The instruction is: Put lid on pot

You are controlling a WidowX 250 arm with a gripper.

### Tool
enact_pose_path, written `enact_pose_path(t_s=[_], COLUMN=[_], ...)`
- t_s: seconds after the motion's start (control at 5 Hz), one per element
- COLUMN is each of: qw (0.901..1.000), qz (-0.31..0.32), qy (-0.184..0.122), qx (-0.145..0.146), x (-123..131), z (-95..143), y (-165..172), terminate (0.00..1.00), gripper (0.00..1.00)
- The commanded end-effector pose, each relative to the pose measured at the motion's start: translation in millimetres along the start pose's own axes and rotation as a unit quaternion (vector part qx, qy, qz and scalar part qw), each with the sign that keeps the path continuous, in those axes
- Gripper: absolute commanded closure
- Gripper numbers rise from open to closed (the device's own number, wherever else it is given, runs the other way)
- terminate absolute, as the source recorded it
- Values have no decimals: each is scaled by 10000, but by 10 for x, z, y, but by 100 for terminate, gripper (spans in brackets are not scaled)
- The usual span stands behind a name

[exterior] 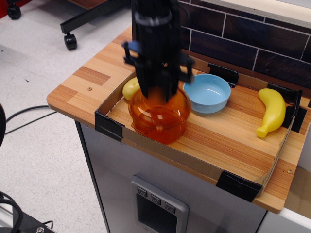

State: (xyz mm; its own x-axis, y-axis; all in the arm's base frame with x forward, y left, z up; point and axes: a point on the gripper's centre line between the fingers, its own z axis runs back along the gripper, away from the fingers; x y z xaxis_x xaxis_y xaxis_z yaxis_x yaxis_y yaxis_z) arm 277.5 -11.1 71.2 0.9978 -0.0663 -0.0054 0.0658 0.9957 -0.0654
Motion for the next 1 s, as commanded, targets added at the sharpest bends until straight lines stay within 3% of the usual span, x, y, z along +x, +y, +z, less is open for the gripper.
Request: enact_pose_path(t_s=[0.0,0.8], qw=[9998,9994], qz=[130,307], qy=[-146,-145], qx=[6,66], x=[54,198], z=[45,-51], y=[12,183], terminate=[0,0], gripper=[100,100])
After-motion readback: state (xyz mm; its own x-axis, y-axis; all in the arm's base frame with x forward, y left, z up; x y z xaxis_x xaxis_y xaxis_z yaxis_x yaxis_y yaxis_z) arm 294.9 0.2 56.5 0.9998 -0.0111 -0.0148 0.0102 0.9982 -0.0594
